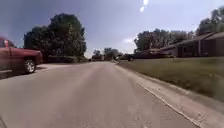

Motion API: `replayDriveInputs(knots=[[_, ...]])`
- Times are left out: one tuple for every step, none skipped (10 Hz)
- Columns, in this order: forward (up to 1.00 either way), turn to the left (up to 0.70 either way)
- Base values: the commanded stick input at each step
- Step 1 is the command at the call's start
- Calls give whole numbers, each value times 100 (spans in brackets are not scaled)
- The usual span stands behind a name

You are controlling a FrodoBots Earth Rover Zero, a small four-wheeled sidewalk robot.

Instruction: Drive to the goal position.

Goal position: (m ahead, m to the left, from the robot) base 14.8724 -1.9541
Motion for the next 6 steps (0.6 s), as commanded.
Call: replayDriveInputs(knots=[[70,0],[70,0],[70,0],[70,0],[70,0],[70,0]])
